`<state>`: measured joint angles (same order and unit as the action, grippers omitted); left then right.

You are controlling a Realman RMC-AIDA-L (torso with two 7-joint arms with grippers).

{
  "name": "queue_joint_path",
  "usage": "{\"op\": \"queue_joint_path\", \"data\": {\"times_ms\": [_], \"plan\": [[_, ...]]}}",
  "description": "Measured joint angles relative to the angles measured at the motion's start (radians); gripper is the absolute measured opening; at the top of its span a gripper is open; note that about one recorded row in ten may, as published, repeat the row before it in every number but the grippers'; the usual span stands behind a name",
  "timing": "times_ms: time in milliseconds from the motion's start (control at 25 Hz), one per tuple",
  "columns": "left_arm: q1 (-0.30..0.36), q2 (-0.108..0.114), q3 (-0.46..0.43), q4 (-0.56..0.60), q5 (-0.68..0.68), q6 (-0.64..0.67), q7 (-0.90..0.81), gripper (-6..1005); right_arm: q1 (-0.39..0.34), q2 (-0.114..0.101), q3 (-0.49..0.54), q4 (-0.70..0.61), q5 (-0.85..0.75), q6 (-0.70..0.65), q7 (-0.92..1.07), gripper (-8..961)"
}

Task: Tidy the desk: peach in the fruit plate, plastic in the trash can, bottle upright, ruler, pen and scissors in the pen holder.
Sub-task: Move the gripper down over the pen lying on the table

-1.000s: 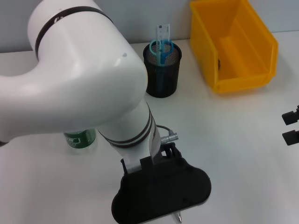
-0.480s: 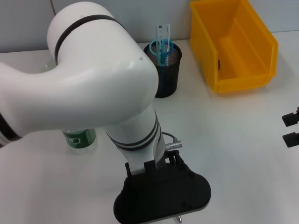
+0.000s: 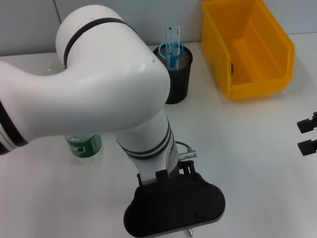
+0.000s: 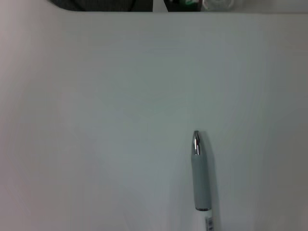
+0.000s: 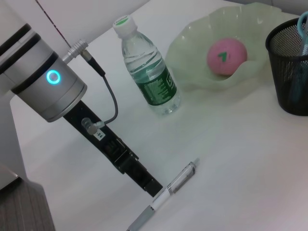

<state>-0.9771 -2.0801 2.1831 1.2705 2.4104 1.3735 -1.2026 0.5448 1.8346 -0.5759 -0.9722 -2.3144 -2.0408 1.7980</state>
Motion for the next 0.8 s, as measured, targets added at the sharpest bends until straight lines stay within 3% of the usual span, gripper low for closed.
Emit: {"op": "queue_joint_path", "data": {"times_ms": [200,800], "plan": [[0.003,0.000,0.003,-0.018,-0.026,-0.016,0.022,649,0.005,0.000,-0.007,0.008,0.000,0.012,-0.002,777],[0.022,0.000,0.036,-0.055,-0.084,-0.091,0.034,650,-0.001,0.003,-0.008,0.010,0.002,0.015,-0.014,776]]}}
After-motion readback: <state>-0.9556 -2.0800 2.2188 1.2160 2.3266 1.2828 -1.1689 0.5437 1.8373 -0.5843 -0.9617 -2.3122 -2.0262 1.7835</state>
